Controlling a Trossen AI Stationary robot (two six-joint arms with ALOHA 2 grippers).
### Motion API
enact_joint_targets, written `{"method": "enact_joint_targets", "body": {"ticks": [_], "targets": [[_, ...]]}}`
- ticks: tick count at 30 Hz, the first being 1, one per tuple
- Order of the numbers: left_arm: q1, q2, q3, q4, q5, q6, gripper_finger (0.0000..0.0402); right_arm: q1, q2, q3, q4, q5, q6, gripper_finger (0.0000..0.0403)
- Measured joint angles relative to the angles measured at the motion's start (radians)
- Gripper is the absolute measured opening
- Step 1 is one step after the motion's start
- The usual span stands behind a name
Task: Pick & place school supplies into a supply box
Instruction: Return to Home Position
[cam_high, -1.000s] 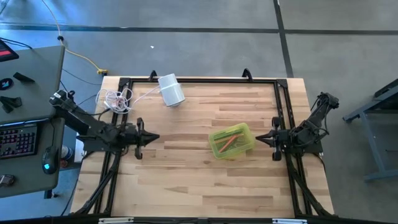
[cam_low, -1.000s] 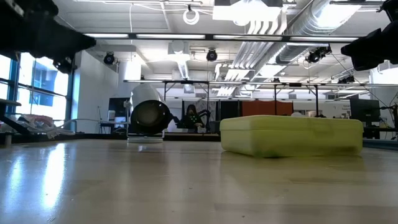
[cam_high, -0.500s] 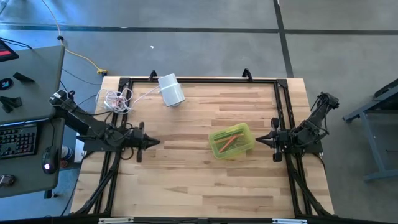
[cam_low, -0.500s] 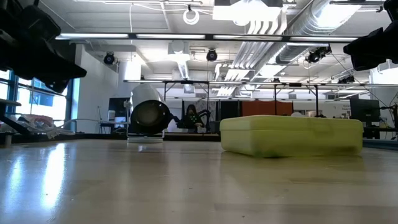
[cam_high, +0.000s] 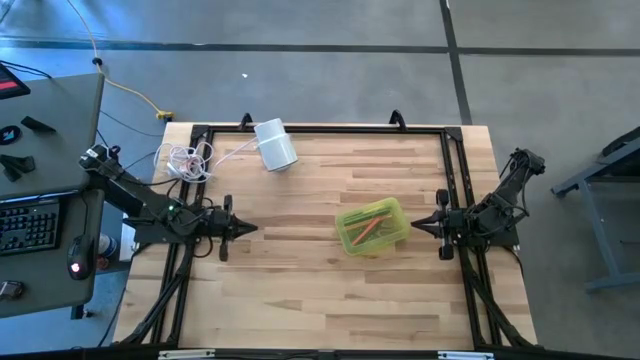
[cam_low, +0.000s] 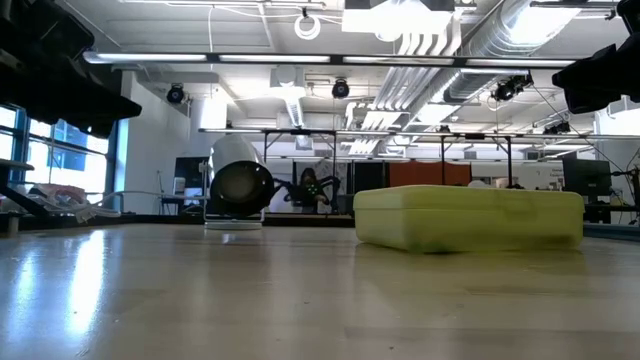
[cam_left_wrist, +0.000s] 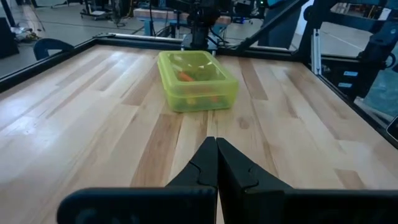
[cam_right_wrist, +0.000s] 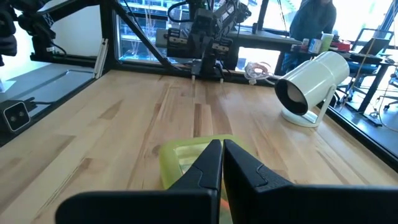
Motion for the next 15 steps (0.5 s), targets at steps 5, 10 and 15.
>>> {"method": "enact_joint_targets", "body": {"ticks": [5,10,15], "targets": [[0.0,0.0,0.0,-0.001,0.0,-0.002,0.0028,0.0,0.0,0.0,0.0,0.0,0.0,0.0],[0.0,0.0,-0.001,-0.002,0.033,-0.002,0.0028,0.0,0.0,0.001,0.0,0.0,0.0,0.0],[0.0,0.0,-0.001,-0.006,0.152,-0.002,0.0028,0.0,0.0,0.001,0.0,0.0,0.0,0.0]]}}
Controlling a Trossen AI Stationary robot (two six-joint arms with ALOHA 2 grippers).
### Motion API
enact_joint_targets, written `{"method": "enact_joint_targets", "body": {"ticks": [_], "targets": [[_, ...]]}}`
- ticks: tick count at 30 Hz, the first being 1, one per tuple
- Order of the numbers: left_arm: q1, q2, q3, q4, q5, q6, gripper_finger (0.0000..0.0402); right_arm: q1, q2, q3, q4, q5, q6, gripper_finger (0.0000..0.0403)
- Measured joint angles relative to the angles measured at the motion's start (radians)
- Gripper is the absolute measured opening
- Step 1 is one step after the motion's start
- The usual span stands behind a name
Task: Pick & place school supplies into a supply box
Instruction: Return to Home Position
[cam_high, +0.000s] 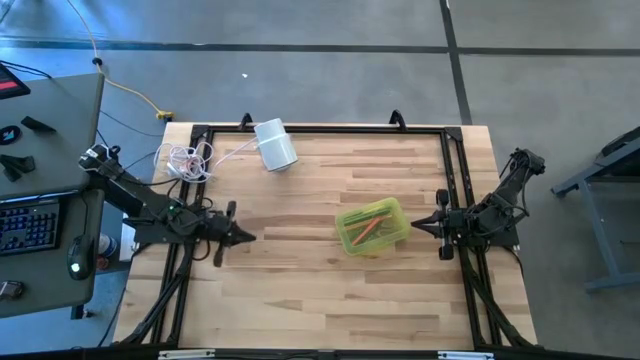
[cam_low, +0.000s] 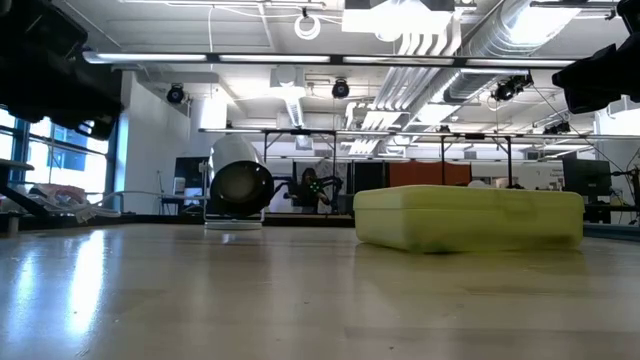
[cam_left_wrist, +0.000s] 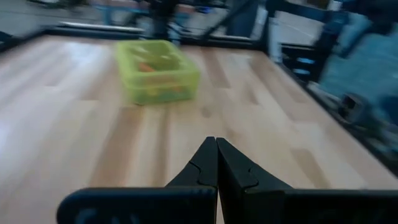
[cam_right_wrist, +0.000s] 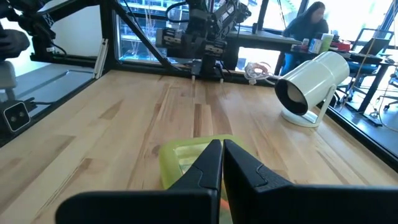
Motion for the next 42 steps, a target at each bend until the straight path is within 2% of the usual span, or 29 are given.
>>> {"method": "enact_joint_targets", "body": {"ticks": [9,13,42], "targets": [[0.0,0.0,0.0,-0.003,0.343,-0.001,0.0028,0.0,0.0,0.0,0.0,0.0,0.0,0.0],[0.0,0.0,0.0,-0.012,0.424,-0.001,0.0028,0.0,0.0,0.0,0.0,0.0,0.0,0.0],[0.0,0.0,-0.001,-0.039,0.413,0.0,0.0028,0.0,0.0,0.0,0.0,0.0,0.0,0.0]]}}
